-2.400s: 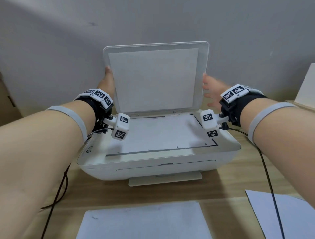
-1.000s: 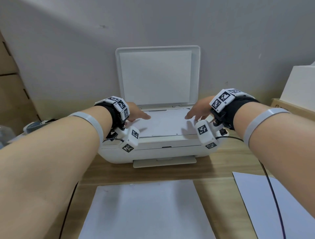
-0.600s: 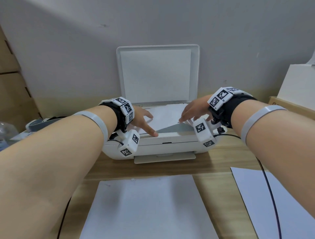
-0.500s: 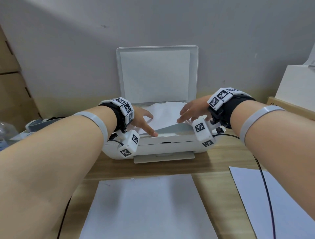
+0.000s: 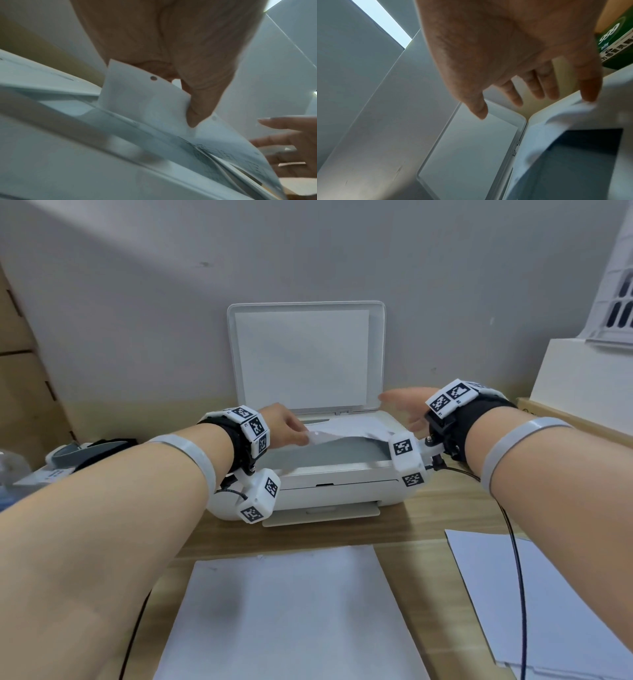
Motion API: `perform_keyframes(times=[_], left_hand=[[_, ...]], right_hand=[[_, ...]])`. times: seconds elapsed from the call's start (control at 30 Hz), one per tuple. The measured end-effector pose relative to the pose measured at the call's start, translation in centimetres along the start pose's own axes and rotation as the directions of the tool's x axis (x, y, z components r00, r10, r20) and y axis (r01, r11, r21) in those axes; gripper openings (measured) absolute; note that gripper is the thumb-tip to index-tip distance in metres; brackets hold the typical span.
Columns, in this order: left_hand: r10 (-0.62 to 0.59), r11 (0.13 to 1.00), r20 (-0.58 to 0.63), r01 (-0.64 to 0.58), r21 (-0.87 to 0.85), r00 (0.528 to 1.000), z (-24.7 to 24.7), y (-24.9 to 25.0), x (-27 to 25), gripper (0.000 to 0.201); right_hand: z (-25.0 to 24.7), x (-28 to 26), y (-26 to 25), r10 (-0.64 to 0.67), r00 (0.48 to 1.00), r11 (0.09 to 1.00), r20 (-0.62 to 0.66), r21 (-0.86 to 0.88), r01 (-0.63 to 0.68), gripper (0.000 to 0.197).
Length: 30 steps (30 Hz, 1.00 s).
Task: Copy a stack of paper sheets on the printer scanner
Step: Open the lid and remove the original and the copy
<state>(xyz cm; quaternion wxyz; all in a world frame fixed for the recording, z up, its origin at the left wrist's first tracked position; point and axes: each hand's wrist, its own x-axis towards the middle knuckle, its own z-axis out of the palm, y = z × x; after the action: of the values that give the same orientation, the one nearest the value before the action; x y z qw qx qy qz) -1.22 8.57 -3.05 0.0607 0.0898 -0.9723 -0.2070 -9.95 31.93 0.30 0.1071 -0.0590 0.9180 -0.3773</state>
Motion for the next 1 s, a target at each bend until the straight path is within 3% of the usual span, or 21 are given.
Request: perform_keyframes(times=[0.17, 0.3, 0.47, 0.53, 0.63, 0.7, 0.77, 0.87, 0.9, 1.0], left_hand=[[0.046, 0.983, -0.095, -0.063, -0.175, 0.994, 0.3, 0.4, 0.1, 0.024], [0.193, 0.944, -0.029, -0.194, -0.268, 0.981, 0.5, 2.4, -0.9, 0.021], [0.267, 0.952, 0.069, -0.251, -0.177, 0.961, 2.1, 5.1, -0.4, 0.019], [0.261, 0.964, 0.078, -0.256, -0.067, 0.962, 3.5, 6.7, 0.1, 0.025], [0.304, 0.952, 0.100, -0.305, -0.004, 0.947, 5.9, 9.6, 0.8, 0.026], [0.334, 0.942, 0.114, -0.333, -0.029, 0.936, 7.1, 11.8, 1.1, 0.020], [0.386, 0.922, 0.142, -0.386, -0.032, 0.911, 7.8, 14.3, 1.0, 0.016], [0.477, 0.879, 0.203, -0.469, -0.091, 0.855, 9.6, 18.3, 0.3, 0.020], [0.502, 0.865, 0.242, -0.489, -0.114, 0.830, 10.5, 19.7, -0.2, 0.021], [0.498, 0.854, 0.415, -0.513, -0.084, 0.761, 13.8, 22.7, -1.7, 0.019]], right_hand=[[-1.5, -1.0, 1.0, -0.001, 0.998, 0.994, -0.057, -0.110, -0.006, 0.046], [-2.9, -2.0, 1.8, 0.024, 0.998, 0.968, -0.055, -0.250, -0.037, 0.010], [-6.4, -3.1, 6.0, 0.082, 0.993, 0.867, -0.079, -0.486, -0.110, 0.026], [-7.9, -3.4, 8.9, 0.115, 0.989, 0.867, -0.089, -0.477, -0.144, 0.022], [-10.3, -6.0, 12.8, 0.177, 0.971, 0.940, -0.161, -0.265, -0.215, 0.025], [-11.1, -8.0, 14.8, 0.296, 0.936, 0.854, -0.191, -0.385, -0.349, 0.029], [-12.4, -8.7, 17.0, 0.335, 0.909, 0.773, -0.248, -0.480, -0.416, 0.034], [-14.4, -9.8, 20.6, 0.395, 0.868, 0.720, -0.300, -0.486, -0.495, 0.028], [-14.7, -10.8, 21.5, 0.435, 0.839, 0.690, -0.327, -0.478, -0.544, 0.029], [-14.1, -13.5, 23.6, 0.464, 0.818, 0.652, -0.340, -0.495, -0.575, 0.035]])
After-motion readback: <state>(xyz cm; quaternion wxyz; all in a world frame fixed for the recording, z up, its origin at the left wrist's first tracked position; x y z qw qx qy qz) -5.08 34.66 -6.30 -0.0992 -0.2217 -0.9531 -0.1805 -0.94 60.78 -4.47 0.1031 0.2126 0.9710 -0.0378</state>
